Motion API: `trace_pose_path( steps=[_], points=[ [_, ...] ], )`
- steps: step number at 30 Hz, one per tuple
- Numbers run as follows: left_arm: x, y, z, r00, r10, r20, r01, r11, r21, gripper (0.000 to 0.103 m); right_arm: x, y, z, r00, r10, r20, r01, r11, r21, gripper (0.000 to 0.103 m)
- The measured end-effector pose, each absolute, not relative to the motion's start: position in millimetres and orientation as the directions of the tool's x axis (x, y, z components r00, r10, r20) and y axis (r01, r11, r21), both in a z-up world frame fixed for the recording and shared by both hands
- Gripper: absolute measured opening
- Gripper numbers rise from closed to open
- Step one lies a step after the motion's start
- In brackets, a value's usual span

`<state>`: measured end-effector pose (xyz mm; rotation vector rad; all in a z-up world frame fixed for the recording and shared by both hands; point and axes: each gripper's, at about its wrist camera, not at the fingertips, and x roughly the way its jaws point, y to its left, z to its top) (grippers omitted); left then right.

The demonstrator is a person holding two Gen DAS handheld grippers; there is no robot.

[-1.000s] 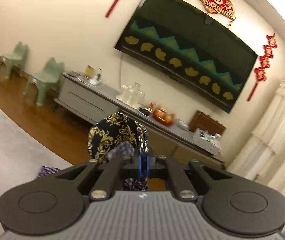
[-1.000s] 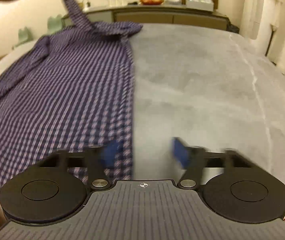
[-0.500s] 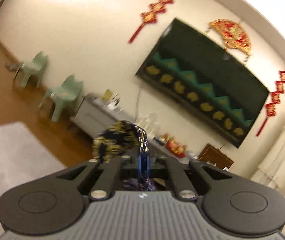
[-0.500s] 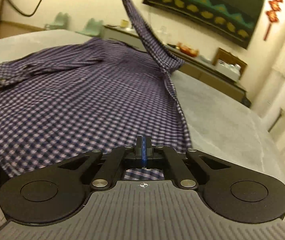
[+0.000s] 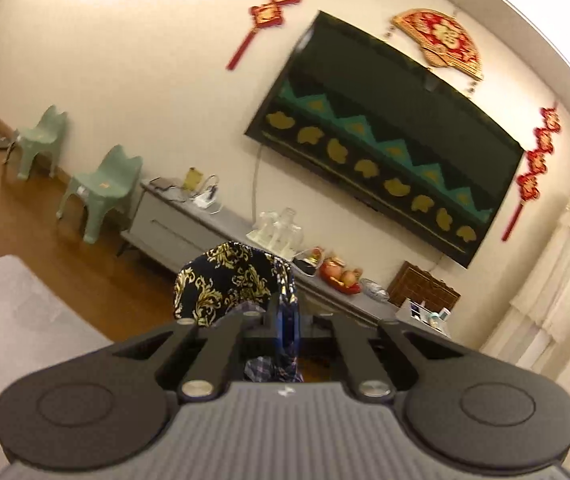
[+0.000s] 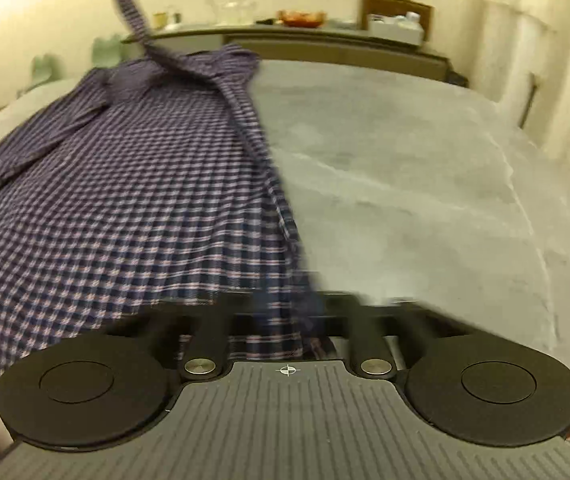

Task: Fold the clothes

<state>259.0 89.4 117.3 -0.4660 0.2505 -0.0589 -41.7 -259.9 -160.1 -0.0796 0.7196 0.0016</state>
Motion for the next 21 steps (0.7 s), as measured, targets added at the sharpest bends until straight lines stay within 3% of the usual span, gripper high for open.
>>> trace_pose_path(
  steps=[8,12,15,17,18,19,21],
  points=[
    [260,76,139,0.975,-0.147,-0.164,0.065,0.903,-0.424,0.005,-67,-169,-138,0.845,-0.052,-0.532,-0.181,0.908,-0.377,0.001],
    [257,66,137,0.971,-0.167,-0.169,0.091,0.918,-0.386,0.005,-62,-119,-164,0.812,-0.052,-0.581,-0.305,0.812,-0.498,0.001],
    [251,58,139,0.969,-0.192,-0.153,0.128,0.927,-0.352,0.005,-55,-110,-177,0.791,-0.038,-0.61,-0.339,0.803,-0.489,0.003],
    [245,52,142,0.967,-0.215,-0.134,0.164,0.935,-0.313,0.005,-56,-120,-168,0.775,0.009,-0.633,-0.357,0.831,-0.426,0.014],
    [242,49,143,0.966,-0.226,-0.124,0.182,0.939,-0.292,0.005,-54,-130,-160,0.743,0.075,-0.665,-0.391,0.855,-0.341,0.024],
    [238,46,145,0.964,-0.24,-0.112,0.204,0.943,-0.263,0.005,-51,-140,-150,0.712,0.143,-0.687,-0.419,0.872,-0.253,0.046],
    [227,38,146,0.957,-0.277,-0.088,0.257,0.947,-0.192,0.005,-48,-168,-124,0.678,0.286,-0.677,-0.444,0.893,-0.067,0.057]
  ],
)
